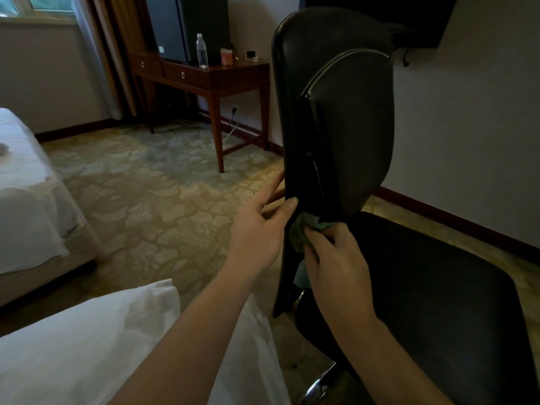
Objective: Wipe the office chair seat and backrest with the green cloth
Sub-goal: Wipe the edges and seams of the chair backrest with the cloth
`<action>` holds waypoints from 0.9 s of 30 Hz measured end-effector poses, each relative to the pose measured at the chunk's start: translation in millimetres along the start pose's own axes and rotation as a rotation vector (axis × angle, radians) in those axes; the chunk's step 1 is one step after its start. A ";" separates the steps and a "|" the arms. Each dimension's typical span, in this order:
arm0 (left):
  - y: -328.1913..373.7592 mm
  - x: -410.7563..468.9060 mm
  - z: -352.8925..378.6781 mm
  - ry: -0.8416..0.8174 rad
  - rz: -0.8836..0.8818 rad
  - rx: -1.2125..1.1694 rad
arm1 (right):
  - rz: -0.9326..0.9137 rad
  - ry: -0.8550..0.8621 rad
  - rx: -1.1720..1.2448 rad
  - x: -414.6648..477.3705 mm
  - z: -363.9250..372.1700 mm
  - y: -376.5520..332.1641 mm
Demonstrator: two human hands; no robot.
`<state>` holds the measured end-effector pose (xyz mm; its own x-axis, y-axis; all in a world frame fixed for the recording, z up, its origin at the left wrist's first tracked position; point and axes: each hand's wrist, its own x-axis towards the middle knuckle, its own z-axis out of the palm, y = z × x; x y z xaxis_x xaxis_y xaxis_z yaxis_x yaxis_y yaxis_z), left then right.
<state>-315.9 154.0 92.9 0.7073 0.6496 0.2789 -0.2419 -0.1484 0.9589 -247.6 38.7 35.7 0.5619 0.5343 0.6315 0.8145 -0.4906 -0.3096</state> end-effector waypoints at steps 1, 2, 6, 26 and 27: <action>-0.1 -0.4 0.3 -0.002 0.000 0.004 | 0.005 -0.007 -0.013 -2.6 4.3 -0.4; -0.6 -1.2 0.9 -0.001 0.005 0.014 | 0.017 -0.018 -0.027 -5.8 9.1 -1.2; -2.5 -2.9 2.0 0.009 0.009 0.037 | 0.095 -0.132 -0.080 -18.9 26.2 -3.5; -24.4 -3.4 -1.8 0.011 -0.044 0.116 | 0.073 -0.117 -0.036 -5.2 16.4 -6.2; -25.3 -3.9 -1.0 0.014 -0.038 0.117 | 0.081 -0.108 -0.027 -7.5 19.5 -5.4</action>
<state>-313.1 156.0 67.5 0.7052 0.6663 0.2425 -0.1356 -0.2090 0.9685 -253.4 50.8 18.8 0.6392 0.5626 0.5243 0.7625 -0.5526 -0.3365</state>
